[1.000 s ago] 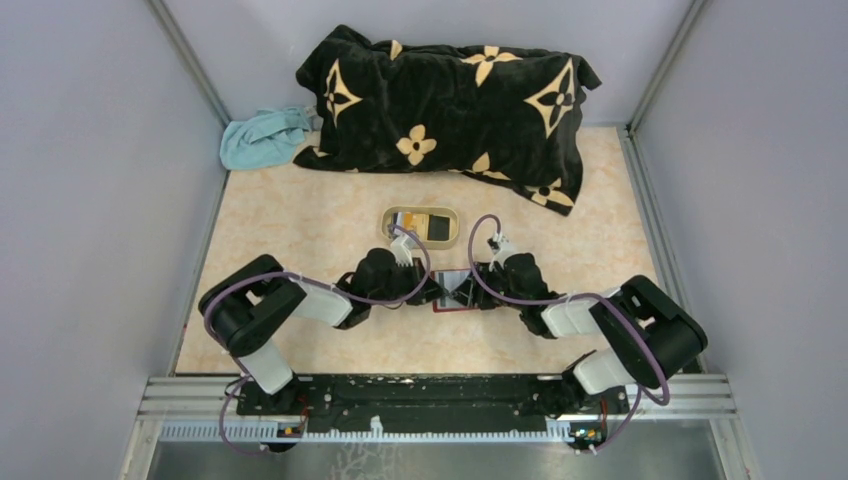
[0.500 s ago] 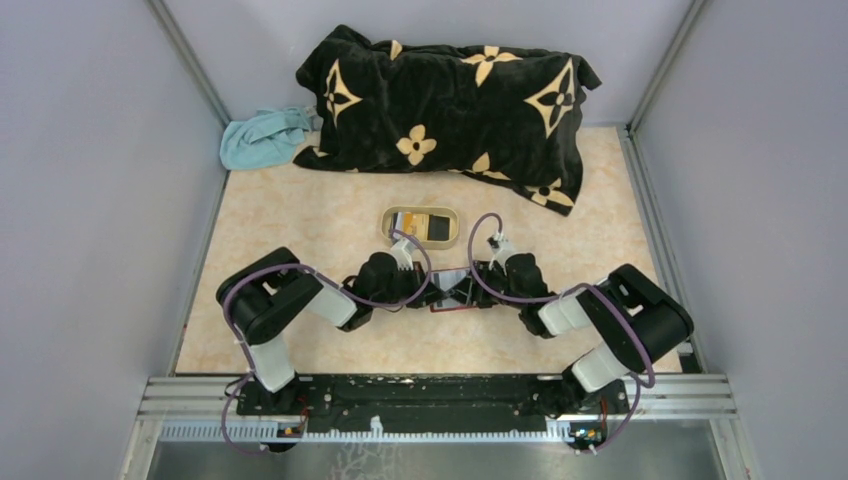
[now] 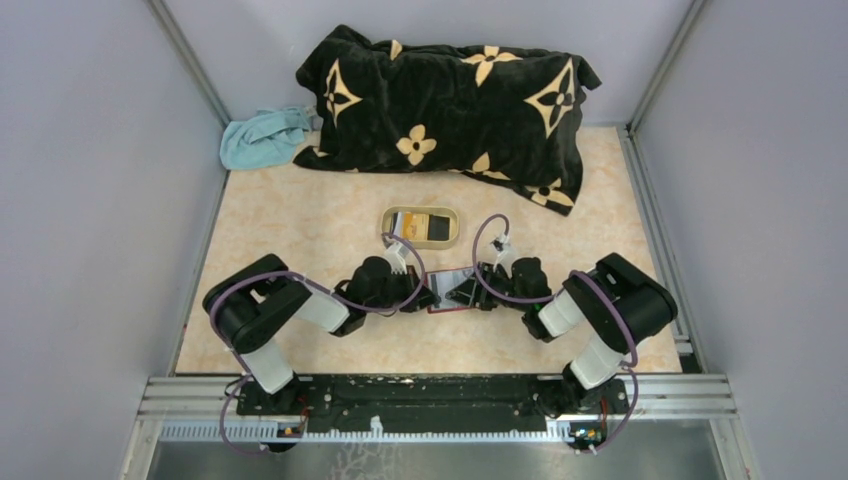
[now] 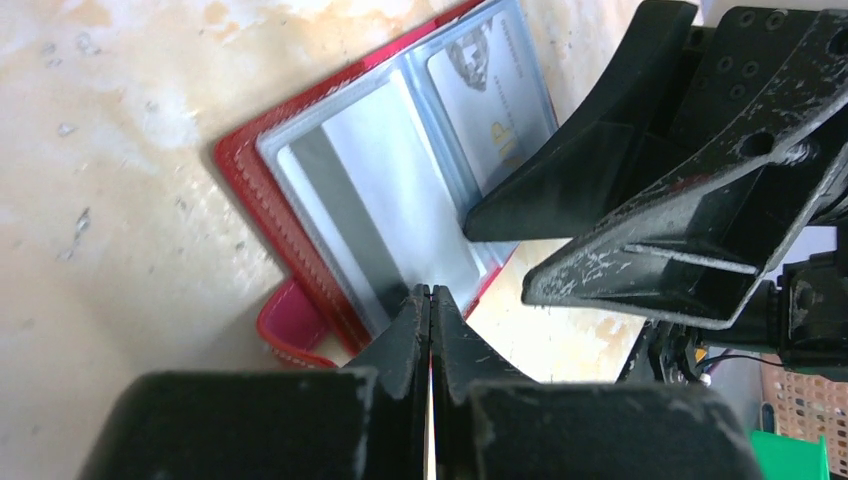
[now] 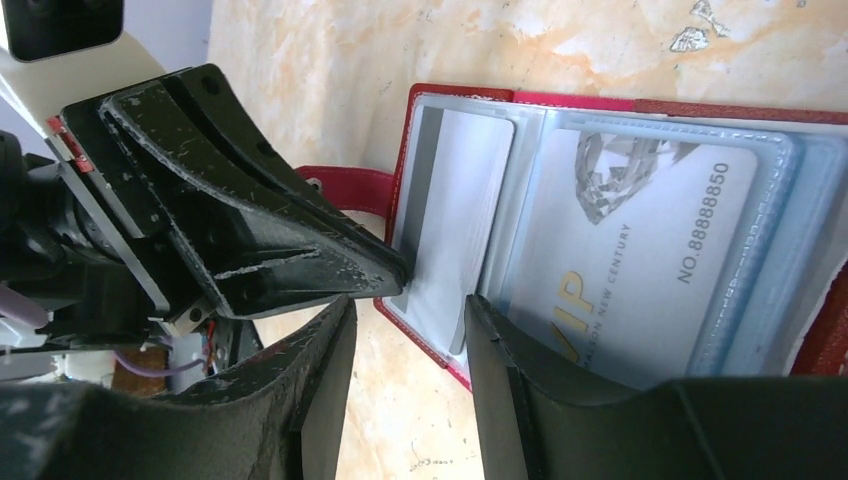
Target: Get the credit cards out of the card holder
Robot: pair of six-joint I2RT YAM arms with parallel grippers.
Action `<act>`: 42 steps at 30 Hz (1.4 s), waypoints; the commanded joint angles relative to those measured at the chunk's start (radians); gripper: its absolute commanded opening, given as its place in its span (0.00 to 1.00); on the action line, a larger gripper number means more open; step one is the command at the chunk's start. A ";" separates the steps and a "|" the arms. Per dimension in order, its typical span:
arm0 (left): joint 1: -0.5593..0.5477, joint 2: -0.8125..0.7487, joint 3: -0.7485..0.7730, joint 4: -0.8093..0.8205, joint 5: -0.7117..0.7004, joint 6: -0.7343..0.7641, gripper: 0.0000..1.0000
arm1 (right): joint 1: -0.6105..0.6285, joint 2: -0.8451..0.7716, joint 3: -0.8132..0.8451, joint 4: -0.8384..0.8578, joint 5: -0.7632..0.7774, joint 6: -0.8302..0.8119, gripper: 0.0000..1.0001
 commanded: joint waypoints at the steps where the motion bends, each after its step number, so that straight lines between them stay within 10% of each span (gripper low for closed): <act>1: 0.001 -0.076 -0.036 -0.121 -0.039 0.032 0.00 | 0.002 -0.093 0.038 -0.219 0.067 -0.118 0.45; 18: 0.001 0.042 -0.010 -0.047 0.000 0.014 0.00 | 0.002 -0.171 0.077 -0.424 0.138 -0.190 0.47; 28: 0.001 0.058 -0.011 -0.043 -0.002 0.013 0.00 | 0.002 -0.075 0.022 0.008 -0.093 -0.019 0.45; 42: 0.001 0.052 -0.015 -0.032 0.010 0.006 0.00 | 0.002 -0.005 0.056 -0.005 -0.102 -0.025 0.40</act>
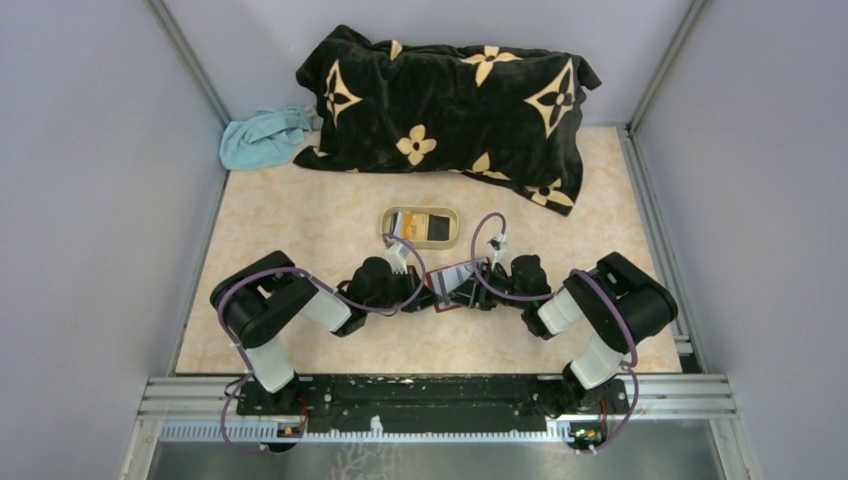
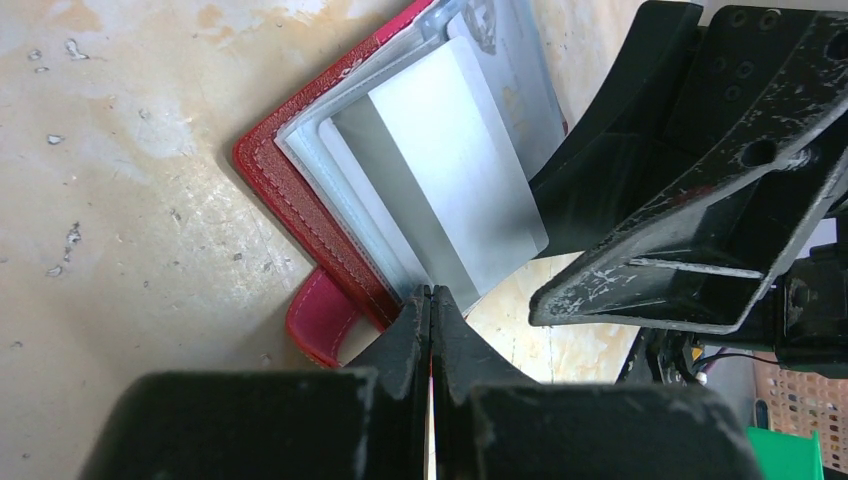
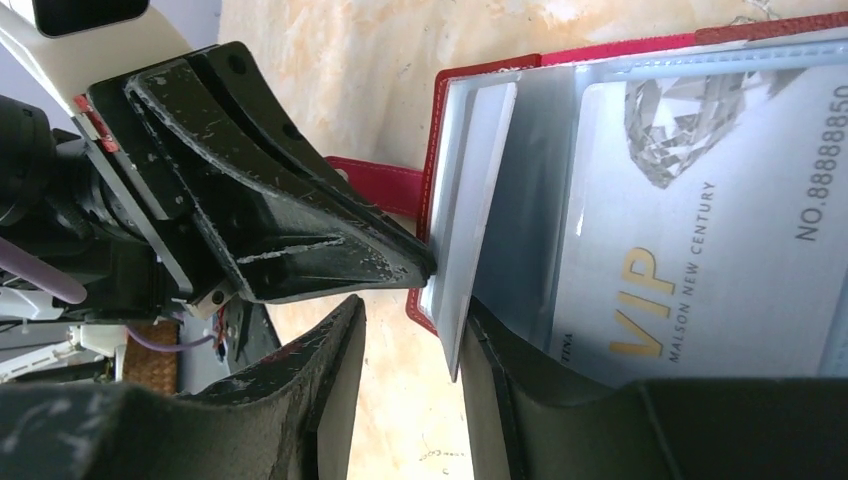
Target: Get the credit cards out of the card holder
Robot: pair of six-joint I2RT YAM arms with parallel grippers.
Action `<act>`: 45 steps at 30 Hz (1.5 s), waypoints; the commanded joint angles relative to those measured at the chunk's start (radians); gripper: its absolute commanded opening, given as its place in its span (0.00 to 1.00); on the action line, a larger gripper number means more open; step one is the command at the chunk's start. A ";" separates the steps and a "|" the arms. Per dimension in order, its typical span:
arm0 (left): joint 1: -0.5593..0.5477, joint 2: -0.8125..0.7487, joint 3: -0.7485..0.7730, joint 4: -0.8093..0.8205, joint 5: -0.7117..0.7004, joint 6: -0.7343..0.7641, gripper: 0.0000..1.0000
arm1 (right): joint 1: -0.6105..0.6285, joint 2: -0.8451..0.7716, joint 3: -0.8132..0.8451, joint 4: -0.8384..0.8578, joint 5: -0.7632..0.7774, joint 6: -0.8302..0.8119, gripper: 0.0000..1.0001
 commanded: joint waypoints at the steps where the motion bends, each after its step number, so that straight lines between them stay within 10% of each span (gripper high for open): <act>1: -0.001 0.029 -0.006 -0.071 -0.002 0.009 0.00 | 0.008 0.062 0.035 0.068 -0.039 -0.003 0.40; 28: 0.009 0.043 -0.031 -0.040 0.008 0.001 0.00 | -0.086 -0.026 -0.005 0.081 -0.087 0.020 0.21; 45: 0.011 0.031 -0.023 -0.044 0.021 0.007 0.00 | -0.133 -0.220 0.022 -0.262 0.025 -0.139 0.00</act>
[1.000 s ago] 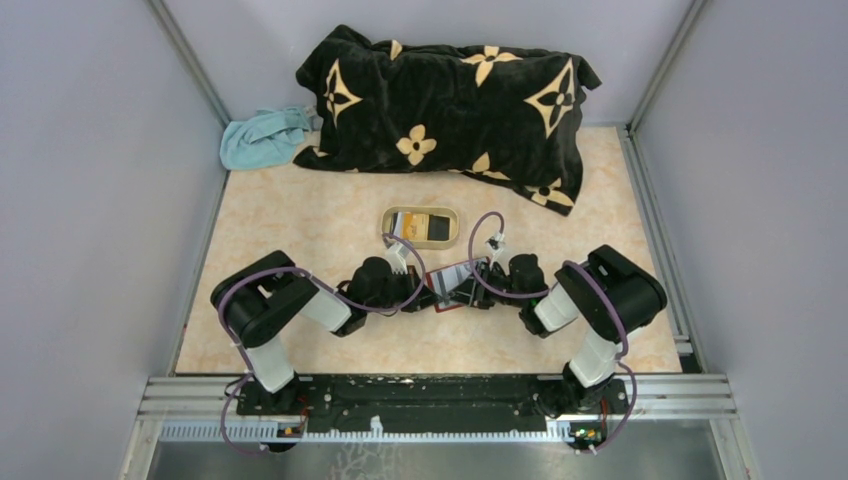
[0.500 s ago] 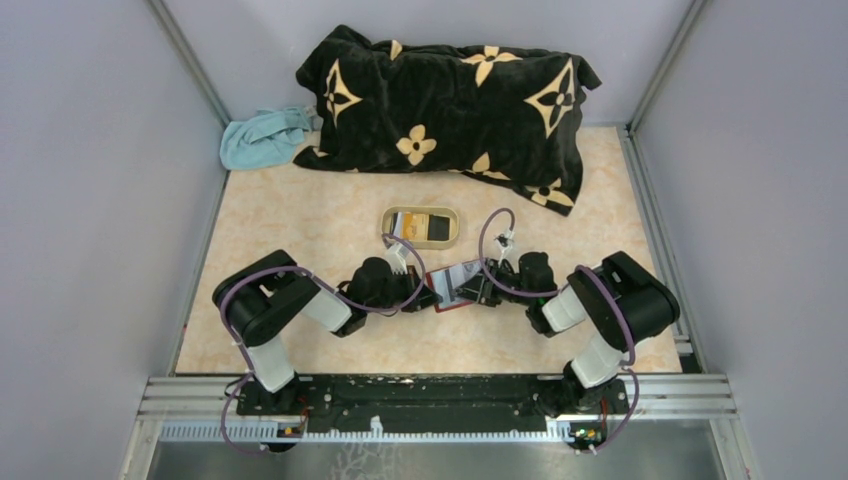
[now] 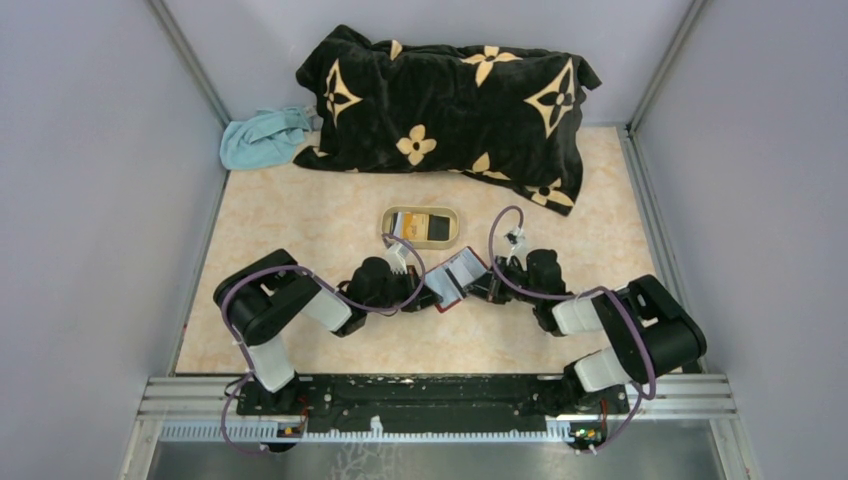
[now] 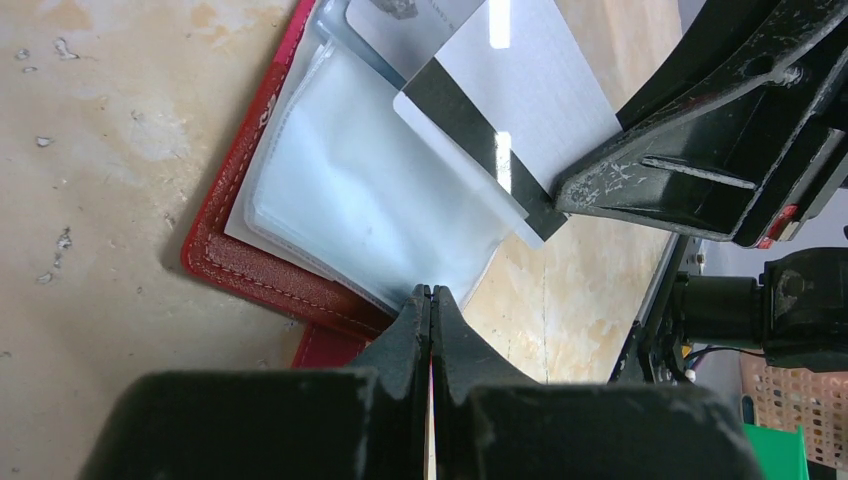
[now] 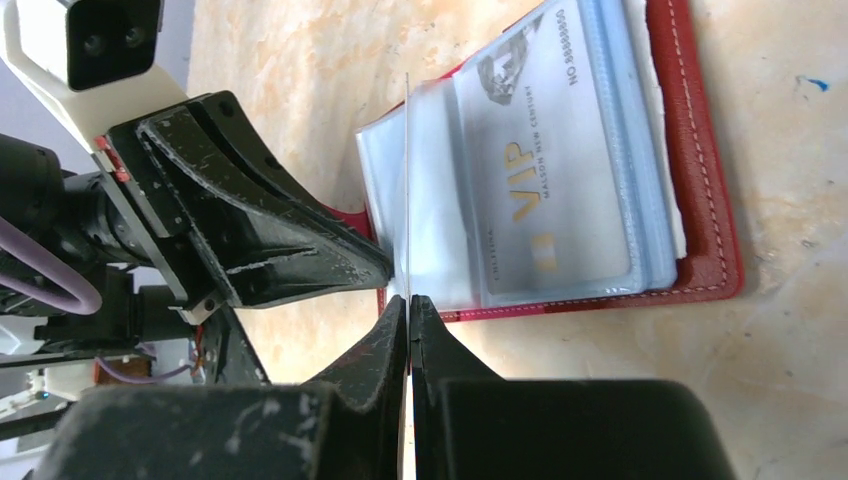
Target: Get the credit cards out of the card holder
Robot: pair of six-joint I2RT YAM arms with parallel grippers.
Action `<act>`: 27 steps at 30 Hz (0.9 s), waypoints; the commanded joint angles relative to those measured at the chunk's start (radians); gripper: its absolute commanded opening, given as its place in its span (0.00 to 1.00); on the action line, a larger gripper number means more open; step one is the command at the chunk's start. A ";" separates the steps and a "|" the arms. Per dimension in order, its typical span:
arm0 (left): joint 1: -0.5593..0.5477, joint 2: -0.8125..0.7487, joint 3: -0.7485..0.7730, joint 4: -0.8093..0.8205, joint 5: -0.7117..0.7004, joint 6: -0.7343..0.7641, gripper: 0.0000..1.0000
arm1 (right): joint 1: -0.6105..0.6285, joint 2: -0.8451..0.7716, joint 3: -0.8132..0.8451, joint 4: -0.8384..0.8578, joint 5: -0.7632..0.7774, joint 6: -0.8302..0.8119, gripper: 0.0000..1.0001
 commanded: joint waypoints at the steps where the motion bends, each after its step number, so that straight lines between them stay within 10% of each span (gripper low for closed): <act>1: 0.003 0.005 -0.020 -0.083 0.001 0.023 0.00 | -0.007 -0.068 0.035 -0.085 0.038 -0.074 0.00; 7: 0.003 -0.044 -0.036 -0.072 0.012 0.018 0.01 | -0.007 -0.201 0.052 -0.206 0.102 -0.106 0.00; 14: 0.003 -0.159 -0.043 -0.056 0.060 0.026 0.59 | -0.007 -0.377 0.118 -0.402 0.142 -0.171 0.00; 27: 0.002 -0.567 -0.175 -0.204 -0.156 0.059 0.58 | 0.058 -0.039 0.446 -0.381 0.321 -0.115 0.00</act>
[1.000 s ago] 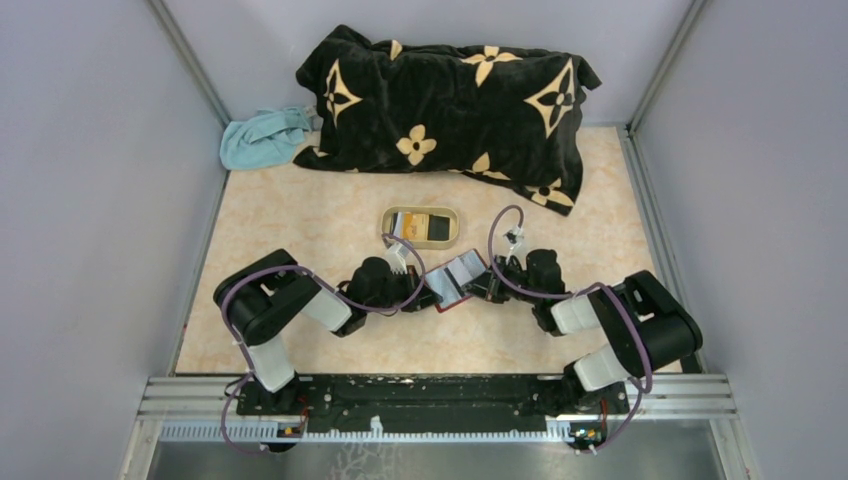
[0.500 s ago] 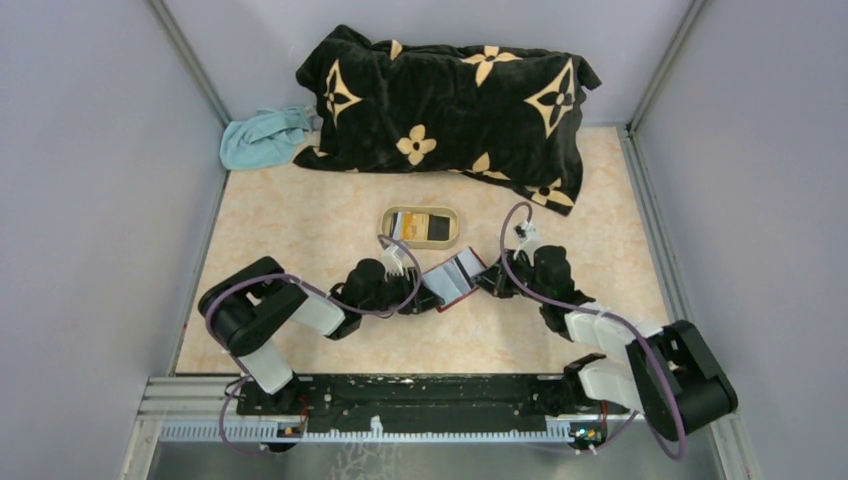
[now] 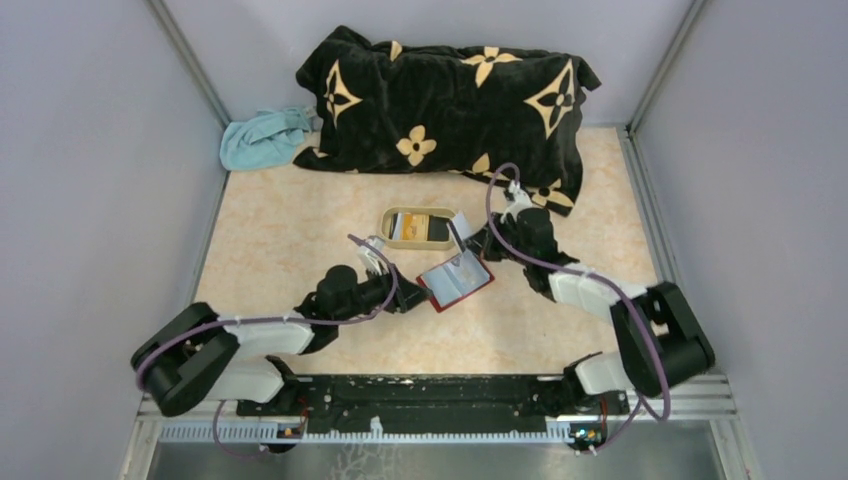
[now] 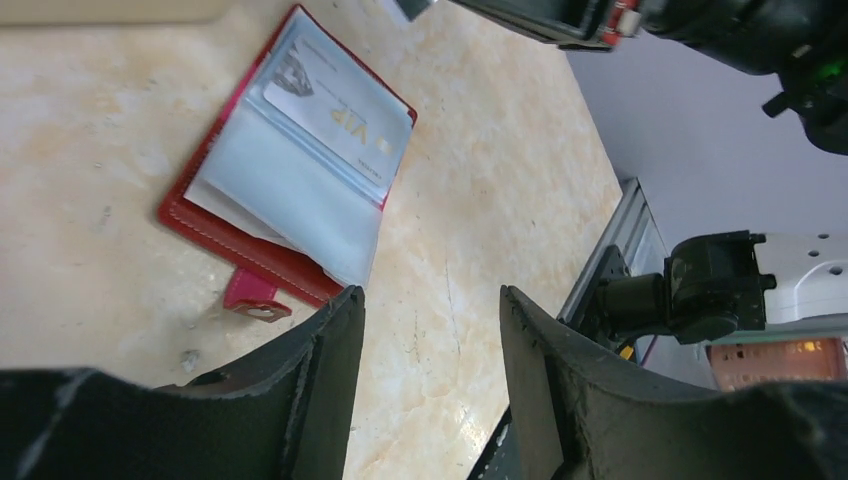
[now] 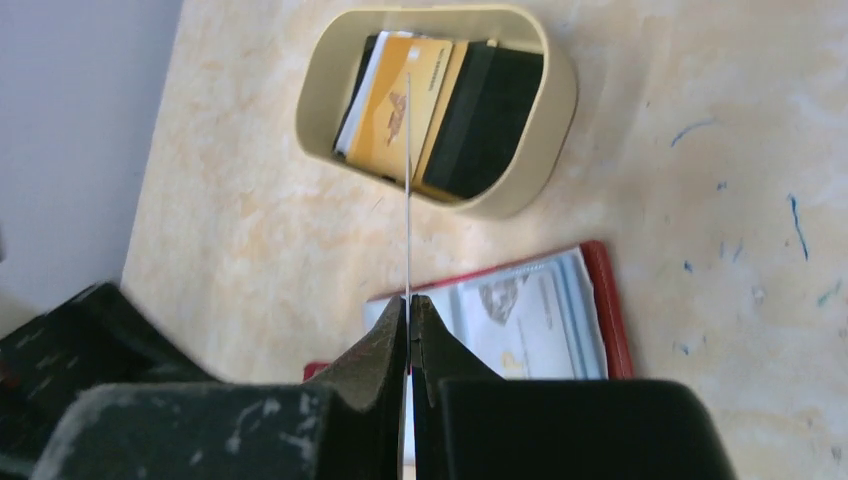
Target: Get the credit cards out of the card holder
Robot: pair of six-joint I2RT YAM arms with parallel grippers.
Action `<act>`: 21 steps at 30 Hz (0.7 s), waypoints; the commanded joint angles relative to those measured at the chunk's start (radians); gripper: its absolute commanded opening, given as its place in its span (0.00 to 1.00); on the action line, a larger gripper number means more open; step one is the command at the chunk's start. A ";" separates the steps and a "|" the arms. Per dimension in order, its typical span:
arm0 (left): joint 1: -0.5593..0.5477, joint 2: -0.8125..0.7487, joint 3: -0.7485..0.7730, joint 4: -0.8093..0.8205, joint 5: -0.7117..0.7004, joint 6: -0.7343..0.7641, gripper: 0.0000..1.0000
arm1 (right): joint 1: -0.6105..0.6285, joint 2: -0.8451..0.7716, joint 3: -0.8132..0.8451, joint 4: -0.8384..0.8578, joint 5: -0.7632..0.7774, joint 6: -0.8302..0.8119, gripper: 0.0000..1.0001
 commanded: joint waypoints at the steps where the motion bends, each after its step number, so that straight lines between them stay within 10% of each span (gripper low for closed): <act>1: 0.003 -0.172 -0.042 -0.112 -0.142 0.036 0.58 | 0.071 0.144 0.206 -0.037 0.170 0.011 0.00; 21: 0.011 -0.592 -0.093 -0.472 -0.360 0.072 0.57 | 0.193 0.576 0.606 -0.186 0.254 0.056 0.00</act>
